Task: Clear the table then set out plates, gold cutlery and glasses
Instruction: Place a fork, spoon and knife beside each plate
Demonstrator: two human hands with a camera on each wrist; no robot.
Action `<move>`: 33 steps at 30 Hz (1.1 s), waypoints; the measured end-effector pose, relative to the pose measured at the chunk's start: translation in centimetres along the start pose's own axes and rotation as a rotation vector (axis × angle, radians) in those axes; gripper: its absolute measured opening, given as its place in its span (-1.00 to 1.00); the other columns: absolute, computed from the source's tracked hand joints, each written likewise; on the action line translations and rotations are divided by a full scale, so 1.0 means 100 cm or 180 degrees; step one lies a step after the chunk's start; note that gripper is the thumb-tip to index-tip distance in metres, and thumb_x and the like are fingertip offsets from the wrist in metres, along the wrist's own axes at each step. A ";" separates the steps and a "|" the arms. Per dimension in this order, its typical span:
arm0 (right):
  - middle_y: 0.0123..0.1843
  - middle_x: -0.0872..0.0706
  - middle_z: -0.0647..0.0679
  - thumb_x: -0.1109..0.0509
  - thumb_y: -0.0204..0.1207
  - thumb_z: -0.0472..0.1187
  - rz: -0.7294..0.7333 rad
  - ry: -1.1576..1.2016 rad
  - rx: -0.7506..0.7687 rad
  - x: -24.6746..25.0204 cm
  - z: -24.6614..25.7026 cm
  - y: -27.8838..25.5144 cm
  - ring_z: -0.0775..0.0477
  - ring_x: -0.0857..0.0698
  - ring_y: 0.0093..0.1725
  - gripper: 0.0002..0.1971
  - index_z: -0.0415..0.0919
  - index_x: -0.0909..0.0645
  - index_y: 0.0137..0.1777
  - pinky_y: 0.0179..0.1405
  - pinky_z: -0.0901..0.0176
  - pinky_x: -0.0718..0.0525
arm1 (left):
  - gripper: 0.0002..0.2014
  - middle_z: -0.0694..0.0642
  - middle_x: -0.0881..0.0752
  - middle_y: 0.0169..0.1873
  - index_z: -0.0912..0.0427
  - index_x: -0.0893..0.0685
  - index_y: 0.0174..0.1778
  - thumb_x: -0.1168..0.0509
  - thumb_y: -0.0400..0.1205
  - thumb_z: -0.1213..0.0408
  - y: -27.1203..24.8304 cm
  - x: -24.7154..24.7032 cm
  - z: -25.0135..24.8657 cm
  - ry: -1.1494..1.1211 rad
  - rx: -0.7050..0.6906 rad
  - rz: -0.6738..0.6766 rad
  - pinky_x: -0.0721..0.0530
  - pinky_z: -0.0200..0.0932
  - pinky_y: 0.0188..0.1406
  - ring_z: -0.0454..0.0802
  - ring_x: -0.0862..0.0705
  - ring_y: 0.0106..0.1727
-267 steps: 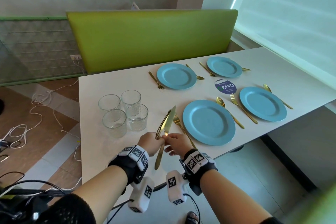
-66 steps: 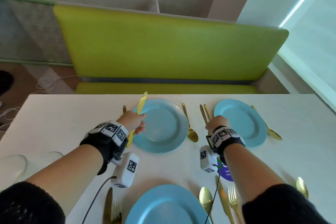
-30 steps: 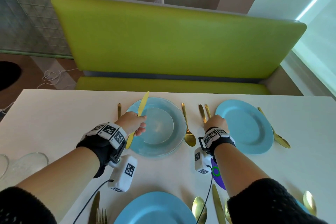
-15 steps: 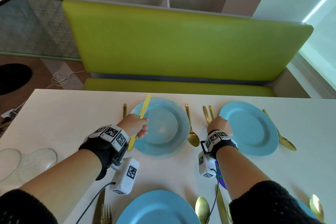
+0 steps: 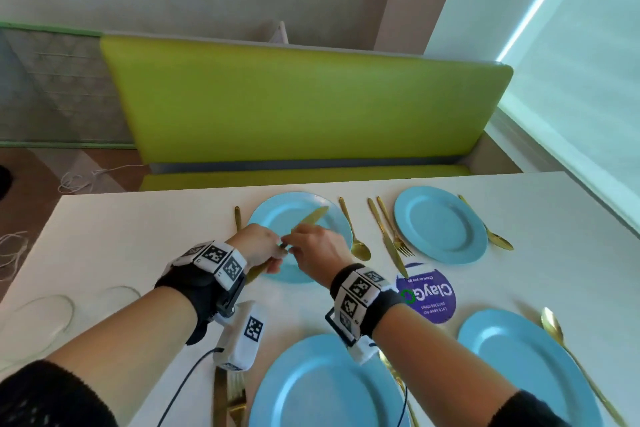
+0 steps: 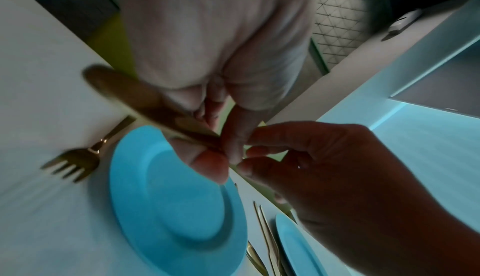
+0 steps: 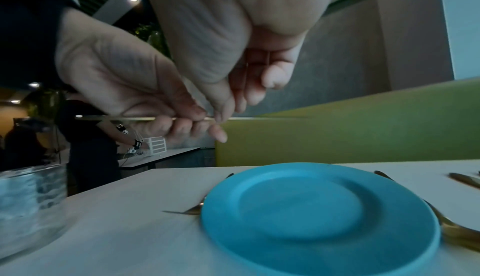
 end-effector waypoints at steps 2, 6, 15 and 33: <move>-0.43 -0.73 -0.02 -0.65 0.04 -0.37 -0.0021 -0.0243 0.0164 0.001 0.028 -0.007 -0.14 -0.73 -0.50 -0.79 -0.10 -0.80 -0.35 -0.69 0.24 -0.60 | -0.77 0.22 -0.52 -0.41 0.26 -0.52 0.04 -0.28 0.55 0.61 -0.019 0.007 0.005 0.0070 -0.0112 0.0185 -0.56 -0.32 -0.63 0.02 -0.50 -0.46; -0.50 -0.68 0.07 -0.70 -0.08 -0.33 -0.0001 -0.0374 0.0335 0.004 0.090 -0.023 -0.03 -0.68 -0.54 -0.75 -0.04 -0.75 -0.46 -0.69 0.42 -0.45 | -0.71 0.24 -0.55 -0.39 0.34 -0.55 0.12 -0.29 0.51 0.63 -0.058 0.032 0.023 0.0496 -0.0304 0.0525 -0.49 -0.29 -0.53 0.00 -0.50 -0.42; -0.29 -0.76 -0.14 -0.44 0.36 -0.33 0.0266 -0.0534 0.0202 -0.024 0.191 -0.027 -0.26 -0.75 -0.37 -0.89 -0.23 -0.78 -0.18 -0.50 -0.08 -0.73 | -0.88 0.13 -0.53 -0.41 0.25 -0.62 -0.11 -0.26 0.55 0.53 -0.120 0.096 0.068 0.1707 -0.0308 0.0976 -0.48 -0.36 -0.53 -0.07 -0.47 -0.42; -0.31 -0.52 -0.07 -0.22 0.55 -0.20 0.1356 -0.0148 -0.2688 -0.115 0.079 0.041 -0.09 -0.53 -0.16 -0.84 -0.25 -0.57 -0.17 -0.36 0.23 -0.50 | -0.83 0.13 -0.75 0.10 0.16 -0.73 0.03 -0.29 0.61 0.23 -0.060 0.263 0.051 0.1261 -0.0885 -0.1126 -0.49 -0.24 0.11 0.13 -0.66 0.19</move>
Point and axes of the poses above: each hand's wrist, its own y-axis towards the middle knuckle, its own x-axis out of the back of the hand, z = x × y, the point moved 9 cm from there along y, towards the middle knuckle
